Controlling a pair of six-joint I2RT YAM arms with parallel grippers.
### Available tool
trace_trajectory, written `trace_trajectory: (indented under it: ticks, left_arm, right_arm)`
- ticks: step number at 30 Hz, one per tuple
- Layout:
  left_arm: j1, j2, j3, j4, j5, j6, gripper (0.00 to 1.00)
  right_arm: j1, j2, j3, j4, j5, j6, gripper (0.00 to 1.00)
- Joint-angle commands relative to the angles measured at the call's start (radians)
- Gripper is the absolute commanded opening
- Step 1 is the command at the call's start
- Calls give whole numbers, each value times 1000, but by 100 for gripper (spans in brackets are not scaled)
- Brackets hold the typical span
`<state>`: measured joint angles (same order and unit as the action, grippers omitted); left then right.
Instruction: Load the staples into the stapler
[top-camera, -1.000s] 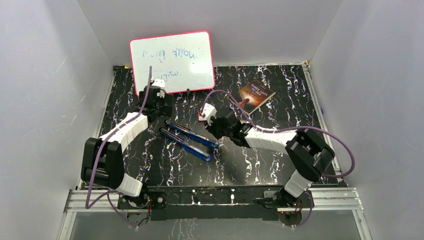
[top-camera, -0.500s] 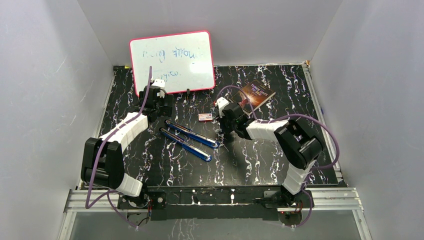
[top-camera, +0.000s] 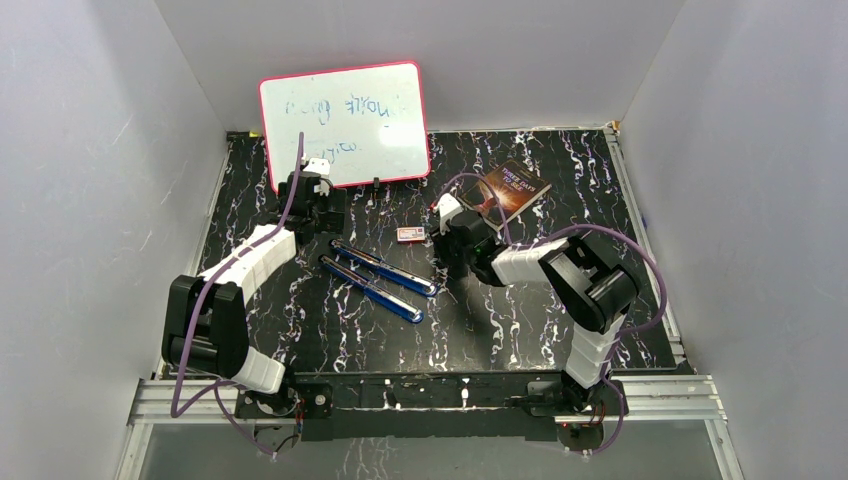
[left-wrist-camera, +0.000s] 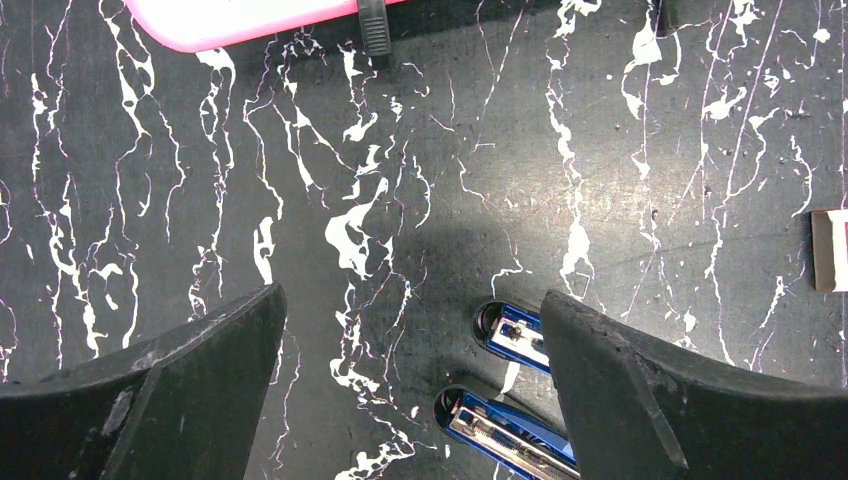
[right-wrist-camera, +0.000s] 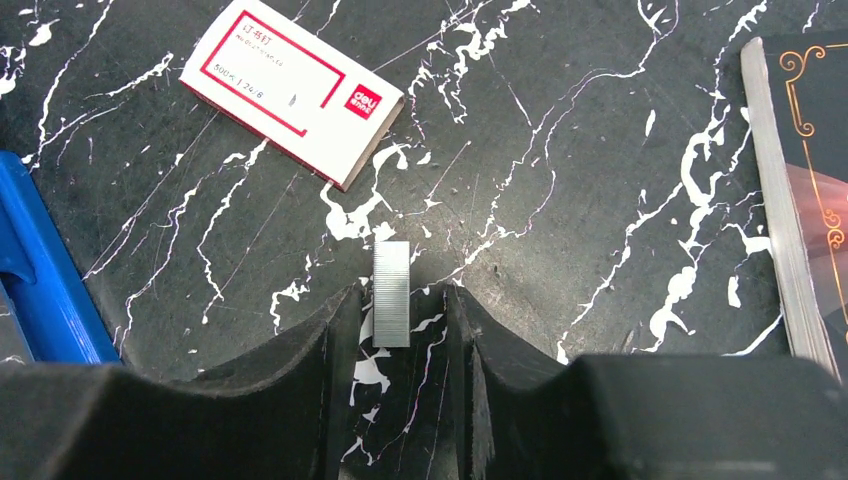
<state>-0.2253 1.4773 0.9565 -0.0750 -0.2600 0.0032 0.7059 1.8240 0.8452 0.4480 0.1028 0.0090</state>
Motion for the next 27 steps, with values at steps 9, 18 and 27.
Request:
trace_trajectory:
  ticks: [9,18,27]
  left_arm:
    - [5,-58,-2,12,6,-3,98]
    - [6,-55,-2,12,8,-3,98]
    - [6,-57,-1,12,7,-3,98]
  right_arm:
    - [-4,32,-196,265,-41,-6,41]
    - [-4,55,-221,301,-45,1,29]
    - [-4,6,-217,297,-12,-9,10]
